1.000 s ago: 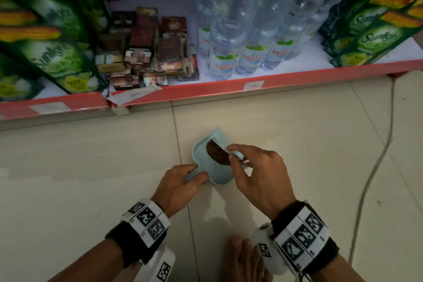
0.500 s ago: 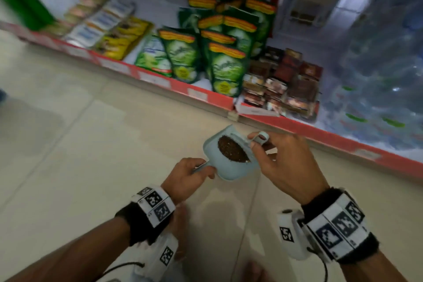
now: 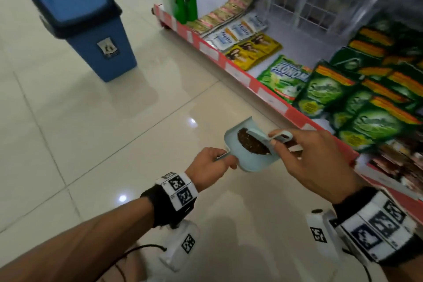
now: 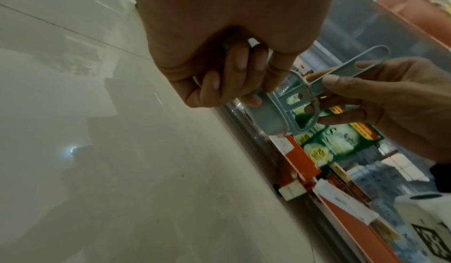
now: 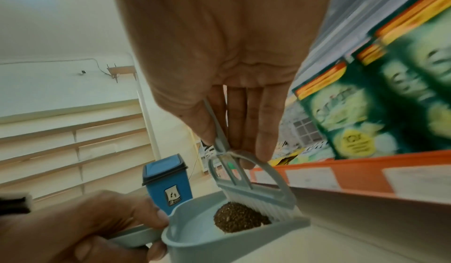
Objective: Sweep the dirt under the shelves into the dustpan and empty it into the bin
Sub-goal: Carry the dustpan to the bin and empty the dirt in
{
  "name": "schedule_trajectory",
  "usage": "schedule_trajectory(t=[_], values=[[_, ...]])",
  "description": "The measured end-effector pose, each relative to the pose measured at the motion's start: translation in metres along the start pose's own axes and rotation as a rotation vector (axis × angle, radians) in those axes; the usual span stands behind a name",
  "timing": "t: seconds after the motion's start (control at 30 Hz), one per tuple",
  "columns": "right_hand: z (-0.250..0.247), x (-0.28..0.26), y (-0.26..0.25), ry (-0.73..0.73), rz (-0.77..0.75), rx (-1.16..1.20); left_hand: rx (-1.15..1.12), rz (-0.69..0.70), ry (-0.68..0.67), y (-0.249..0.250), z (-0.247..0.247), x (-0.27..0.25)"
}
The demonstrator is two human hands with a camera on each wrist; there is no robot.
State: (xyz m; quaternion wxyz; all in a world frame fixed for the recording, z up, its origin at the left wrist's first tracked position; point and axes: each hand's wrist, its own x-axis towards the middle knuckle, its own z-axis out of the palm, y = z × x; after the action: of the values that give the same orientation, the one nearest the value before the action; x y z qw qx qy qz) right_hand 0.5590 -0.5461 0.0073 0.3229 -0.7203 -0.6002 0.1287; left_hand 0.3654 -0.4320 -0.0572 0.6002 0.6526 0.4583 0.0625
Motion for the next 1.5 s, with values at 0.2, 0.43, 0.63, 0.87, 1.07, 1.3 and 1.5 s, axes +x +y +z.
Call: schedule_trajectory(t=[0.2,0.43,0.63,0.87,1.07,1.3,1.5], values=[[0.051,0.061,-0.036,-0.057,0.025,0.039,-0.016,0.051,0.086,-0.029,-0.075,0.007],[0.102,0.13,-0.098,-0.15,-0.031,0.092,-0.067,0.03,0.174,-0.044,-0.173,0.004],[0.134,0.215,-0.149,-0.164,-0.178,0.111,-0.22,0.033,0.32,-0.034,-0.253,0.009],[0.154,0.337,-0.207,-0.103,-0.415,0.116,-0.416,0.049,0.449,0.006,-0.354,0.043],[0.161,0.412,-0.249,-0.153,-0.548,0.064,-0.54,-0.084,0.439,0.045,-0.409,0.058],[0.165,0.477,-0.26,-0.286,-0.505,-0.024,-0.617,-0.237,0.449,0.091,-0.44,0.065],[0.168,0.509,-0.27,-0.461,-0.457,-0.057,-0.713,-0.343,0.376,0.124,-0.461,0.075]])
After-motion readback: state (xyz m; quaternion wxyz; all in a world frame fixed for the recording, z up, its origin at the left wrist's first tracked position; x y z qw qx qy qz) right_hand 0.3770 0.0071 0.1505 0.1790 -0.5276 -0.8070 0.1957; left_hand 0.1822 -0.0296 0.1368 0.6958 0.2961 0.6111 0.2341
